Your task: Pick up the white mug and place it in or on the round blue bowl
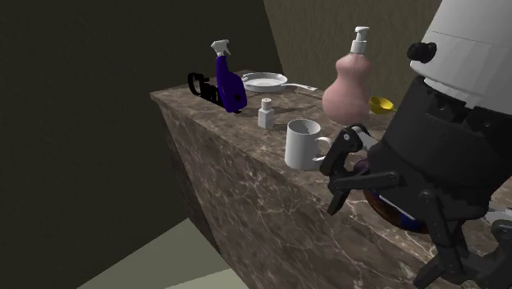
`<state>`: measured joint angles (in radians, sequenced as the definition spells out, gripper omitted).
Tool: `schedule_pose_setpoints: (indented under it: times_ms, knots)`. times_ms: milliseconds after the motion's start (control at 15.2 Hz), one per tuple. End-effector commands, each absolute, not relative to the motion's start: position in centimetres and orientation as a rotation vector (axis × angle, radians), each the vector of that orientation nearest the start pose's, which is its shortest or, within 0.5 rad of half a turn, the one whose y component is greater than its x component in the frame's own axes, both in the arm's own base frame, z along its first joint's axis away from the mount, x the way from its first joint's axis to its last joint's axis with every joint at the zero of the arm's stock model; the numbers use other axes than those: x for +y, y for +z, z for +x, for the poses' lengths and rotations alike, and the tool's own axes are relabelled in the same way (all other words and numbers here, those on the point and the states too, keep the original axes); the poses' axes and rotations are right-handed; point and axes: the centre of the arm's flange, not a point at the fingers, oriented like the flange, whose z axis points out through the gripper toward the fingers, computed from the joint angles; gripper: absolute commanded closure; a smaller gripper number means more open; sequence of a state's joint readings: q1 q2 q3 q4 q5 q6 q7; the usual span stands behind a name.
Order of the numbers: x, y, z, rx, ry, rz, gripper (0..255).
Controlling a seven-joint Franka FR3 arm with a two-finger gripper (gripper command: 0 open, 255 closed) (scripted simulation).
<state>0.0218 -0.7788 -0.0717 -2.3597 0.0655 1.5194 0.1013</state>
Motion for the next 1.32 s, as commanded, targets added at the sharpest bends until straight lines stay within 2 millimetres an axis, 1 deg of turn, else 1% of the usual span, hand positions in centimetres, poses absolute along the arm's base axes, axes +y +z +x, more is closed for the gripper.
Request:
schedule_pose_setpoints:
  times_ms: [0, 660, 1254]
  knots:
    - [-1.4, 58.2, 30.3, 0.193, 0.101, -3.02, 0]
    - [8.4, 57.6, 40.7, 0.011, 0.16, -3.081, 0]
    - [18.3, 56.4, 48.9, -0.159, 0.214, -3.125, 0]
